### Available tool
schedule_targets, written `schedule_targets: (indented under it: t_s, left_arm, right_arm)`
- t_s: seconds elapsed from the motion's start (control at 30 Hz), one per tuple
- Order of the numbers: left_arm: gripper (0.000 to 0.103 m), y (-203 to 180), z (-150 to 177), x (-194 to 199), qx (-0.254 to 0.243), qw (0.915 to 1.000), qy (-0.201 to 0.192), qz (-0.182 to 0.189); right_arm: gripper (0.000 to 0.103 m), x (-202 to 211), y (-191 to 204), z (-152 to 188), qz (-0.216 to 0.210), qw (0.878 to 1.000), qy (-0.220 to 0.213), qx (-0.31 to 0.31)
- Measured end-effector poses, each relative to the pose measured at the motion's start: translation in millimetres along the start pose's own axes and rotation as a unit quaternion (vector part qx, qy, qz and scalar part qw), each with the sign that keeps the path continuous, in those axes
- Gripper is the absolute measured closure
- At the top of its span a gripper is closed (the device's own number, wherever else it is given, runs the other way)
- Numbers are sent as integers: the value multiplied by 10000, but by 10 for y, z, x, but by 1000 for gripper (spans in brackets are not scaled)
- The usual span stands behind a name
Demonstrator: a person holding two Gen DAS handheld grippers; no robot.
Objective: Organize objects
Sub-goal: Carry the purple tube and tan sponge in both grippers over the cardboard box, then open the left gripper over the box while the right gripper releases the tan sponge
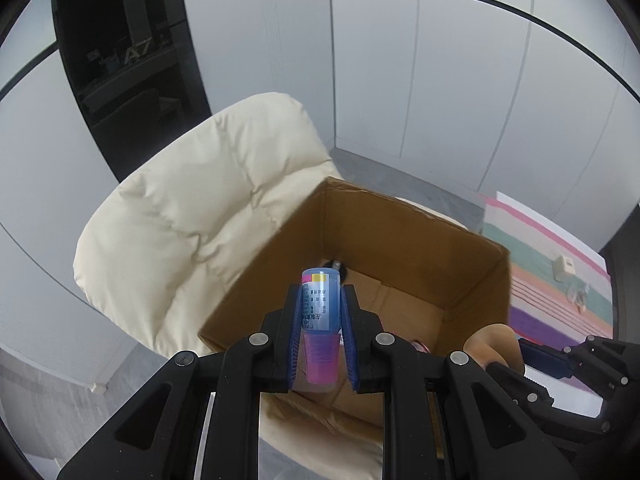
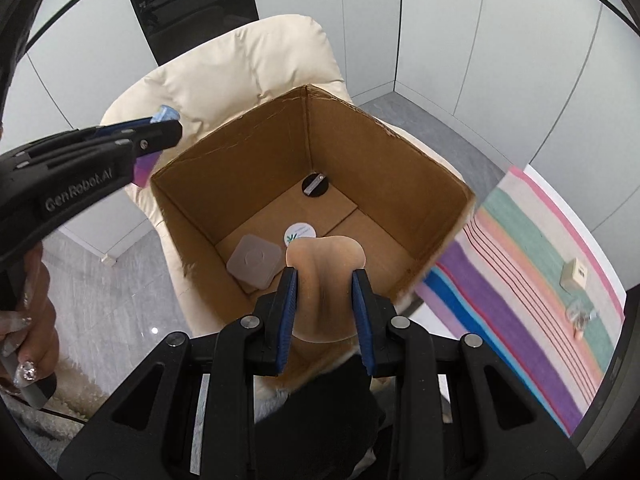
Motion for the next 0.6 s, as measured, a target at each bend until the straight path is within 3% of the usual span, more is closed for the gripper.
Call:
schedule_targets:
  t_s: [0.33, 0.4, 0.43, 0.47, 0.53, 0.6]
  left_arm:
    - [83, 205, 94, -338, 174, 9988, 455, 61]
    - [65, 225, 101, -339, 239, 9987, 433, 150]
    - [33, 220, 99, -347, 230, 9984, 498, 167]
    - [10, 215, 99, -354, 223, 9982, 542, 156]
    - [7, 192, 102, -320, 166, 9986, 464, 179]
    - [7, 148, 102, -281, 67, 9990, 397, 207]
  right_arm:
    - [75, -390, 19, -196, -41, 9998, 179, 48]
    - [64, -409, 24, -205, -103, 9999, 125, 55]
    - [36, -401, 16, -210, -134, 9999, 41, 12]
    - [11, -394, 16, -217, -123, 9999, 21, -26]
    - [0, -364, -5, -219, -57, 9999, -89, -109]
    - [0, -345, -8, -219, -14, 9999, -139, -90]
Point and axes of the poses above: each gripper's, at about its wrist camera, not at the fingertips, and x roughly against the way its jaws point, y to its left, z to its underside, the point moved 2 cm from there along -x, roughly the way its jaws point, and after that the axes turned 1 degree about z, right-handed, at the moved point
